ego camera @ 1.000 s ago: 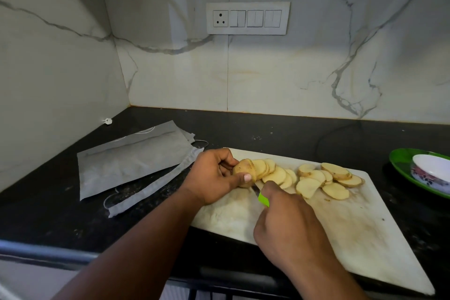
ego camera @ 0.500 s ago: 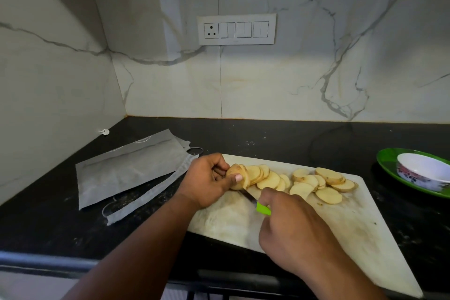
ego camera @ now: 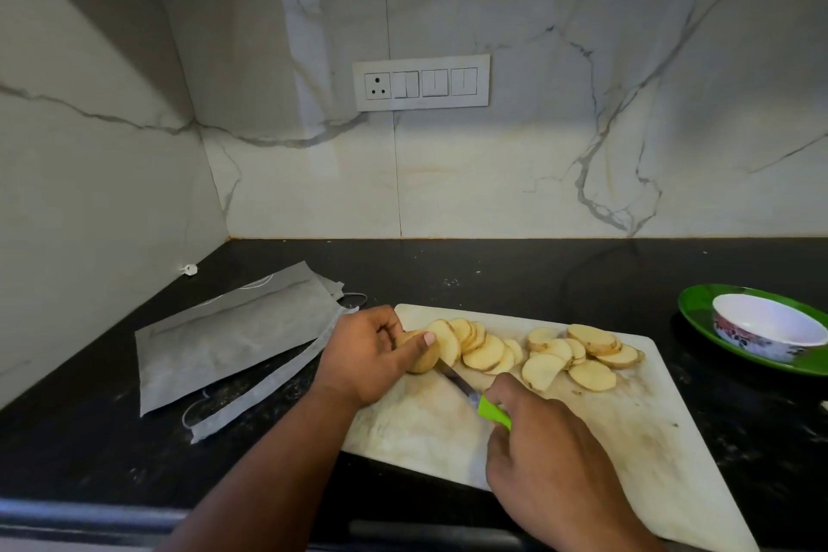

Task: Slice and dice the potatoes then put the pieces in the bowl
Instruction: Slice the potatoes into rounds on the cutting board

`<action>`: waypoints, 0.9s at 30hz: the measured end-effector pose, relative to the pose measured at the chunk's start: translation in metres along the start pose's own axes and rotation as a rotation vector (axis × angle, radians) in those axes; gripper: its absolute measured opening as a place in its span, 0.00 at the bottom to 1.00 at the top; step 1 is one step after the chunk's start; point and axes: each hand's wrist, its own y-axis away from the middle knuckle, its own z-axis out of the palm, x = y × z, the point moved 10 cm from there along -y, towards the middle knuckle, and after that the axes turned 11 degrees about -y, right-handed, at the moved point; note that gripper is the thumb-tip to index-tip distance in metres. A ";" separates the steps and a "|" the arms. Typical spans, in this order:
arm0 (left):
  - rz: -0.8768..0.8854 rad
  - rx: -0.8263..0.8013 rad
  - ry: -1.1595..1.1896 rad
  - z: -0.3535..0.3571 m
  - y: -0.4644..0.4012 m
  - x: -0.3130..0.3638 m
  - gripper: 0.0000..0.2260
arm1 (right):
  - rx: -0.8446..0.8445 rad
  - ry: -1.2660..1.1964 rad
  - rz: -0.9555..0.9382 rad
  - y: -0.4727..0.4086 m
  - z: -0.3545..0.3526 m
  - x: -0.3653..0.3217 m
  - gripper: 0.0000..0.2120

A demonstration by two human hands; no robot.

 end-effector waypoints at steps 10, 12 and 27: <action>-0.030 -0.030 0.078 0.003 0.000 -0.003 0.21 | 0.046 0.004 0.022 0.000 -0.002 0.009 0.08; -0.025 -0.045 0.147 0.002 0.001 0.000 0.14 | 0.048 0.003 0.026 0.000 -0.002 0.009 0.08; -0.015 -0.246 0.272 0.013 0.005 0.002 0.06 | -0.084 -0.493 0.231 -0.010 -0.003 0.037 0.12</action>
